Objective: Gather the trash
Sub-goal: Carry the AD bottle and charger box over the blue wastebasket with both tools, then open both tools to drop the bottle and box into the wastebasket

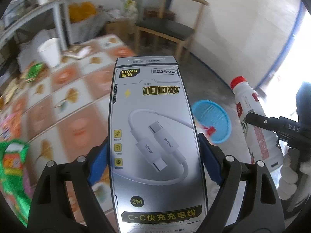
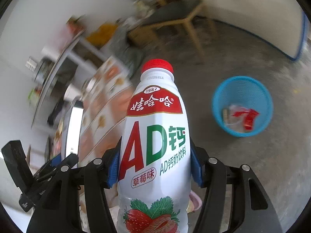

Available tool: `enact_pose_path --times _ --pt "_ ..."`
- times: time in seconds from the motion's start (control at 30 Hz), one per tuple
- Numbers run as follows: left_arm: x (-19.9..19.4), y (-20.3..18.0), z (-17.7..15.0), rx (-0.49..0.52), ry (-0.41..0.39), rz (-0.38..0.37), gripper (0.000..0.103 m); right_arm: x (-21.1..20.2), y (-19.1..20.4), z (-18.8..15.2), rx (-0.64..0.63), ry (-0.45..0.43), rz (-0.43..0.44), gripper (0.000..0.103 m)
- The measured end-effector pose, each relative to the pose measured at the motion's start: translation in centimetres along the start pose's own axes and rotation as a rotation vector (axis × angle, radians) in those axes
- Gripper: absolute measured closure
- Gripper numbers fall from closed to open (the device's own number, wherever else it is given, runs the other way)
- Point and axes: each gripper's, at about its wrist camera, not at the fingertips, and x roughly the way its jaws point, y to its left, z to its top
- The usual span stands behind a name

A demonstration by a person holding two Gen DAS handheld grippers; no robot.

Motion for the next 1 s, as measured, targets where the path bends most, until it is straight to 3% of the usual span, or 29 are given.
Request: enact_pose_path --times 0.27,0.5,0.67,0.73,0.83,1.0 --pt "4.7 -7.2 3.8 0.092 0.118 -0.160 0.023 -3.2 -9.2 0.6 0.191 -0.068 -0.061 0.045" --pt "11.6 -14.3 5.9 0.137 0.241 -0.231 0.022 0.5 -15.5 1.7 0.339 -0.009 -0.012 0.045" --pt "18.0 -19.2 8.4 0.111 0.288 -0.281 0.019 4.5 -19.3 5.2 0.426 -0.015 0.021 0.041" --pt "20.3 -20.3 9.3 0.081 0.313 -0.305 0.019 6.7 -21.8 6.6 0.483 -0.018 0.027 0.034" --pt "22.3 -20.8 10.3 0.031 0.308 -0.324 0.019 9.2 -24.0 7.6 0.493 -0.020 -0.007 0.034" --pt "20.7 -19.7 10.3 0.018 0.276 -0.332 0.019 9.4 -25.2 6.6 0.515 -0.041 -0.021 0.034"
